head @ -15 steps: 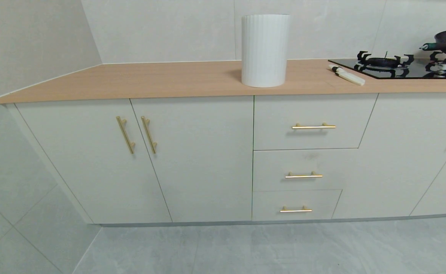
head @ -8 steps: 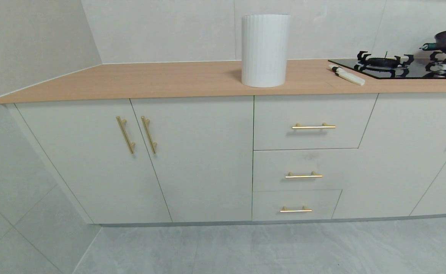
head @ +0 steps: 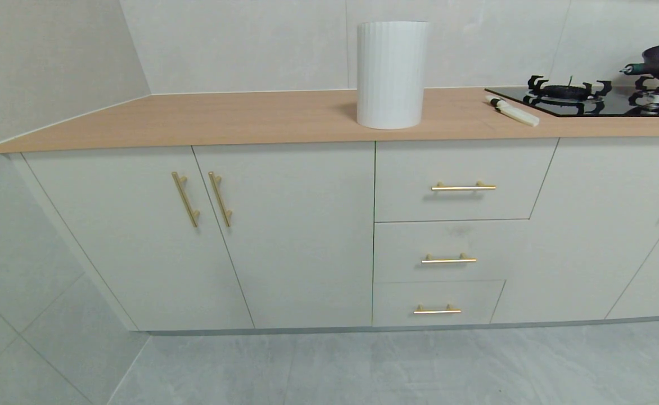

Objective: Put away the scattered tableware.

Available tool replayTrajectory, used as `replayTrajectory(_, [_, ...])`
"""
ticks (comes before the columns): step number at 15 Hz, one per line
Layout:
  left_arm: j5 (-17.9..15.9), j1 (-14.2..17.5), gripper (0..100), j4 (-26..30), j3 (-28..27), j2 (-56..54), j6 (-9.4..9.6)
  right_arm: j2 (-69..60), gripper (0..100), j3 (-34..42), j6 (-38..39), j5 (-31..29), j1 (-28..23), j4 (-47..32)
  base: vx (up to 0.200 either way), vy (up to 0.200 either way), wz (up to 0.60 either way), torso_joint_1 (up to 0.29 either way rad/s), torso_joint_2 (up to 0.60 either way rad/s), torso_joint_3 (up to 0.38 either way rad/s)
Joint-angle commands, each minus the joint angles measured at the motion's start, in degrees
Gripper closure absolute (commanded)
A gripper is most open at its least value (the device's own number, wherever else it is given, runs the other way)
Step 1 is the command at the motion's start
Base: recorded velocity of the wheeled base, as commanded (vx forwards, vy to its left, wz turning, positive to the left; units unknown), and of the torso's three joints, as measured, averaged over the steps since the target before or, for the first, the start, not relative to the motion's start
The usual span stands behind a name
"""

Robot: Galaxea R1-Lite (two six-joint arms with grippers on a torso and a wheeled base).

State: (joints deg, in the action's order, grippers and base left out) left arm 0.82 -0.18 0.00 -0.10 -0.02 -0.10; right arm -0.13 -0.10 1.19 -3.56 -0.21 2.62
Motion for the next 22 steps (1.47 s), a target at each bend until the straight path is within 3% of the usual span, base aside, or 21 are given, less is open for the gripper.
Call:
replayTrajectory(1, [0.06, 0.01, 0, 0.0, 0.01, 0.02, 0.01, 0.22, 0, 0.1, 0.48, 0.04, 0.03, 0.1, 0.0, 0.0, 0.0, 0.0, 0.0, 0.0])
replayTrajectory(4, [0.06, 0.01, 0, 0.0, 0.01, 0.02, -0.08, 0.22, 0, 0.1, -2.51, 6.99, 0.03, 0.02, 0.0, 0.0, 0.0, 0.0, 0.0, 0.0])
replayTrajectory(9, [-0.03, 0.01, 0, 0.0, 0.01, 0.02, 0.01, 0.22, 0, 0.01, -4.36, 4.26, -0.06, -0.07, 0.0, 0.0, 0.0, 0.0, 0.0, 0.0])
replayTrajectory(12, [-0.03, 0.01, 0, 0.0, 0.01, 0.02, 0.01, 0.13, 0, 0.01, -4.62, 6.9, 0.03, -0.07, 0.0, 0.0, 0.0, 0.0, 0.0, 0.0])
replayTrajectory(22, [0.06, 0.01, 0, 0.0, 0.01, 0.02, -0.08, 0.22, 0, 0.01, -1.63, 6.55, 0.03, 0.19, 0.2, 0.0, 0.0, 0.002, 0.0, 0.003])
